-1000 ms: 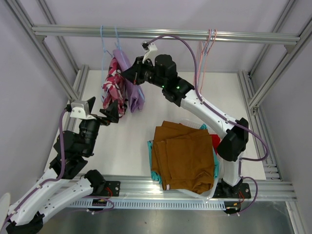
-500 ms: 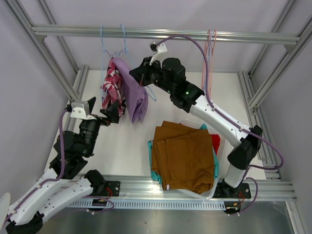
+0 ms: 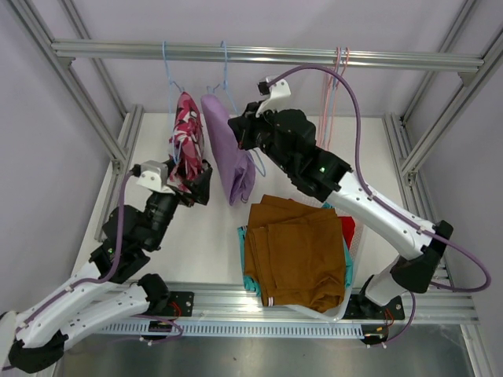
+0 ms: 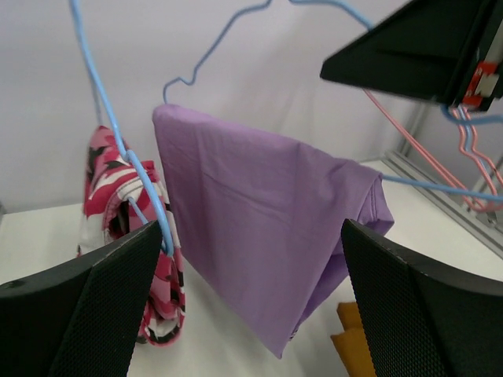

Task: Remove the trousers from the hanger
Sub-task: Pick up the hanger from the clothesline, then remove the trousers from the hanger.

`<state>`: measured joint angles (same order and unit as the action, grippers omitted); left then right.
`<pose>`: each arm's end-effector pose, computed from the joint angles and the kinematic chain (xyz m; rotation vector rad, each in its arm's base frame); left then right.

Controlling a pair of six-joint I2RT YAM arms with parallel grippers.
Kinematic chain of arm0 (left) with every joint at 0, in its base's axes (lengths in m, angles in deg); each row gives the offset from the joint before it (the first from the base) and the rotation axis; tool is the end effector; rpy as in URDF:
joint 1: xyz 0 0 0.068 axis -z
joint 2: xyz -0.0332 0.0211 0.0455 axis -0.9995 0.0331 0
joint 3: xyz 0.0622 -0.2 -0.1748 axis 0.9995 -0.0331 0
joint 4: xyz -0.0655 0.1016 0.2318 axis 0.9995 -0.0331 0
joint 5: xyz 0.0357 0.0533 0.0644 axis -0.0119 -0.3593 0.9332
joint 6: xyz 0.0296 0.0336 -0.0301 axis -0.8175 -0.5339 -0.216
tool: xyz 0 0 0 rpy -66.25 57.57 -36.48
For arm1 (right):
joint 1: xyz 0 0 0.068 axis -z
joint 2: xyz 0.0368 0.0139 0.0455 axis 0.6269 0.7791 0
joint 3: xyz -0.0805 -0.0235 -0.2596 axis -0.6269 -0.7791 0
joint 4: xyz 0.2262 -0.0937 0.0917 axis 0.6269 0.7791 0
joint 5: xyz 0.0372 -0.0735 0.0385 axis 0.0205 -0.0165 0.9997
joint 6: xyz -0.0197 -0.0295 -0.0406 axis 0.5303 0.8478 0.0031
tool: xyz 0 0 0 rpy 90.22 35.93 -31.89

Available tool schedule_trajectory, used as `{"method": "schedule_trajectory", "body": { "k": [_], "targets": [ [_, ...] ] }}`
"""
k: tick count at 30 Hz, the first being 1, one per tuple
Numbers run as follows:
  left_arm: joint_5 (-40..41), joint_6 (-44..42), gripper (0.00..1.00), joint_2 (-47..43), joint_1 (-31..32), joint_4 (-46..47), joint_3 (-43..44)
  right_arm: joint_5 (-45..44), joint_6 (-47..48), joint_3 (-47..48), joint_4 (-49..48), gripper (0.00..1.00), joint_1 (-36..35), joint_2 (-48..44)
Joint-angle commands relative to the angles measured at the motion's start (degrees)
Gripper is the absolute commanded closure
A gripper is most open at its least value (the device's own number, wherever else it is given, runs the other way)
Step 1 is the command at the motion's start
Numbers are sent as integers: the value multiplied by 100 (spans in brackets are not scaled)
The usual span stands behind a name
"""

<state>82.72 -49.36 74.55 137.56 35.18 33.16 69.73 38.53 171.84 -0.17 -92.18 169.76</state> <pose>0.0966 -0.0858 0.3927 0.1599 1.3455 -0.3588 0.2222 0.2848 0.4790 -0.3171 1.5809 0.7803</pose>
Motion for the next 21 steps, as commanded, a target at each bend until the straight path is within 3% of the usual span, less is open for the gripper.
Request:
{"method": "schedule_trajectory", "body": {
  "k": [1, 14, 21],
  "targets": [
    [-214, -153, 0, 198, 275, 31, 97, -963, 350, 6, -627, 100, -174, -621],
    [-758, -339, 1, 576, 890, 515, -219, -2694, 500, -302, -521, 100, -895, -973],
    [-1066, -225, 1, 910, 1005, 594, -228, -3073, 447, -276, -513, 100, -1150, -859]
  ]
}}
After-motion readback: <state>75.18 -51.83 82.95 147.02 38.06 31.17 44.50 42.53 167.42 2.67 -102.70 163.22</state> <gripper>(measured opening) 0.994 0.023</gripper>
